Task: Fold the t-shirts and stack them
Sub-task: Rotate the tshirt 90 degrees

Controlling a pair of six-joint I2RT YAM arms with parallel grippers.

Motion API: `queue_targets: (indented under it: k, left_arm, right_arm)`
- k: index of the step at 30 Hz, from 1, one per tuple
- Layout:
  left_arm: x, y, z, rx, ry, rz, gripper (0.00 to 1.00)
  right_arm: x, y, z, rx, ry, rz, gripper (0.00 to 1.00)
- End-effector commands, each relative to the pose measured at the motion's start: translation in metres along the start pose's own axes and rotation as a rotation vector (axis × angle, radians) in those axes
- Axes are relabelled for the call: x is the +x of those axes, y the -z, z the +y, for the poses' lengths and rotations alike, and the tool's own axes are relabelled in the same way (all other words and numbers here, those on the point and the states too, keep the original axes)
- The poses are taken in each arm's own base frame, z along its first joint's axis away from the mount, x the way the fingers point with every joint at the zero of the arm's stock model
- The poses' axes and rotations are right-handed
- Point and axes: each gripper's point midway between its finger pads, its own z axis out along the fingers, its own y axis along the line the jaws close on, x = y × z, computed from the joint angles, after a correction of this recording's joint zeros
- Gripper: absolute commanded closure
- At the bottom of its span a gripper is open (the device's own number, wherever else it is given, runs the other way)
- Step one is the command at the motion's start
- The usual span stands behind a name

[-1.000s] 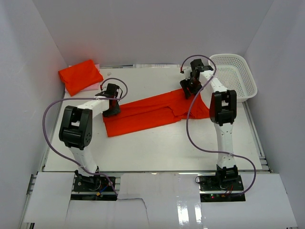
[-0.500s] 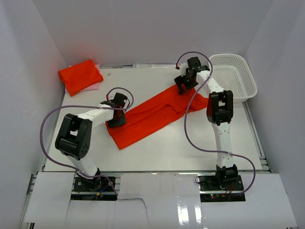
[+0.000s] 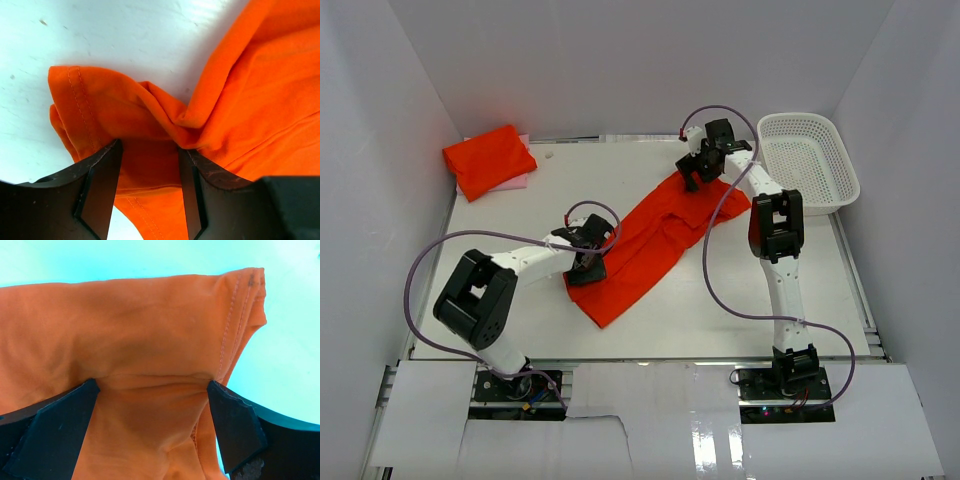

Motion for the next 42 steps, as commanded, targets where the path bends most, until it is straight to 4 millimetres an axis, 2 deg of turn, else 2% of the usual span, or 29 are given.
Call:
queue_targets:
  k: [1, 4, 10, 17, 22, 27, 35, 42]
  left_arm:
    - [0.114, -0.005, 0.04, -0.138, -0.087, 0.378, 0.41]
    - [0.128, -0.003, 0.035, -0.142, -0.102, 0.394, 0.41]
    - [0.156, 0.004, 0.031, -0.146, -0.123, 0.429, 0.41]
    - [0.186, 0.014, 0.021, -0.141, -0.142, 0.459, 0.41]
    - [0.214, 0.018, 0.007, -0.136, -0.17, 0.499, 0.41]
    - [0.227, 0.025, -0.015, -0.106, -0.194, 0.511, 0.41]
    - [0.24, 0.032, -0.04, -0.058, -0.197, 0.529, 0.4]
    - [0.244, 0.045, -0.063, 0.017, -0.17, 0.527, 0.39]
  right_arm:
    - [-0.001, 0.0, -0.017, 0.052, 0.057, -0.004, 0.04]
    - [-0.008, 0.003, -0.02, 0.052, 0.071, -0.028, 0.07]
    - [-0.029, 0.01, -0.047, 0.178, 0.131, -0.066, 0.1]
    - [-0.036, 0.013, -0.059, 0.246, 0.177, -0.076, 0.1]
    - [-0.04, 0.005, -0.047, 0.238, 0.194, -0.085, 0.1]
    - [-0.039, -0.011, -0.026, 0.213, 0.205, -0.082, 0.1]
    - [-0.047, -0.029, 0.016, 0.14, 0.198, -0.092, 0.1]
    - [-0.06, -0.038, 0.037, 0.087, 0.158, -0.147, 0.1]
